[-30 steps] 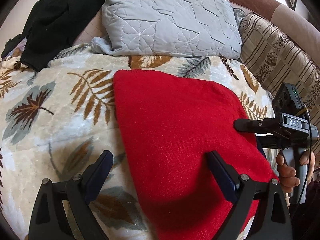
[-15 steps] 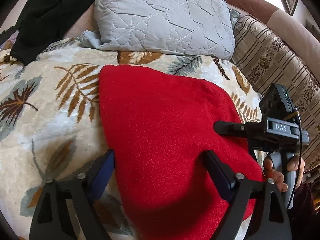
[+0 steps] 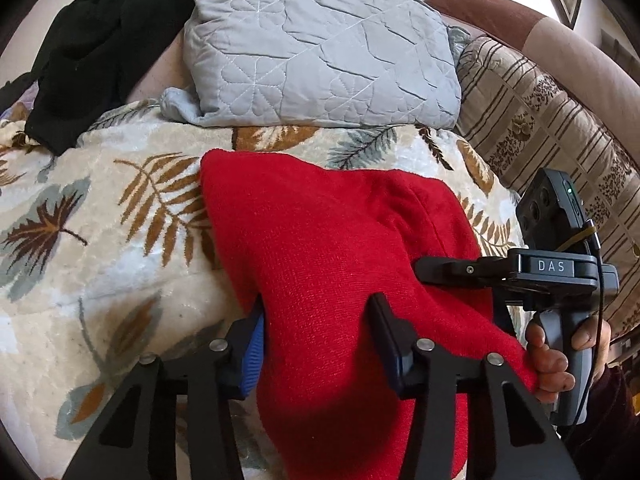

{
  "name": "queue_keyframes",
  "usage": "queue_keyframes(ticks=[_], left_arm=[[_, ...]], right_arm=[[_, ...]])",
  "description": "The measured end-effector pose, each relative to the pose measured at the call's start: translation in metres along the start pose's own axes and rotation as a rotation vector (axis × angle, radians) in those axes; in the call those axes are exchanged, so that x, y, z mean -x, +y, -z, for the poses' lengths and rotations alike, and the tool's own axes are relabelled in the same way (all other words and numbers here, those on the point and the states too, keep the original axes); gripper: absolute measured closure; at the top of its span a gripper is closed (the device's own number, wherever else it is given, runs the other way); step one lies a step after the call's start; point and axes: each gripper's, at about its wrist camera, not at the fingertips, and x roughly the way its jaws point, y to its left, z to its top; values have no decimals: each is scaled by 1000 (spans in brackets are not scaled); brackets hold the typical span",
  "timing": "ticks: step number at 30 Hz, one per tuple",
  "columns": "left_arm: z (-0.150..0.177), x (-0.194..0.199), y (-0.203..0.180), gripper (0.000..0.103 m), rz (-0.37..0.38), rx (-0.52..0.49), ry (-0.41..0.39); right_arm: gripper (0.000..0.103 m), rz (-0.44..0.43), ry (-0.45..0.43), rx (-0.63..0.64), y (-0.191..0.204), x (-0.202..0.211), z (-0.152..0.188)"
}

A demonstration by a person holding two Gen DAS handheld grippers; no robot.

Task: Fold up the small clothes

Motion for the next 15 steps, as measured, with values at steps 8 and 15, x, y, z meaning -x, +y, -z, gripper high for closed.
queue_keyframes(ticks=[8, 15], left_arm=[[2, 11, -1, 58, 0, -15, -8], [5, 29, -1, 61, -13, -21, -16]], right_arm=[[53, -4, -6, 31, 10, 2, 2], [54, -8, -7, 59, 24, 2, 5]])
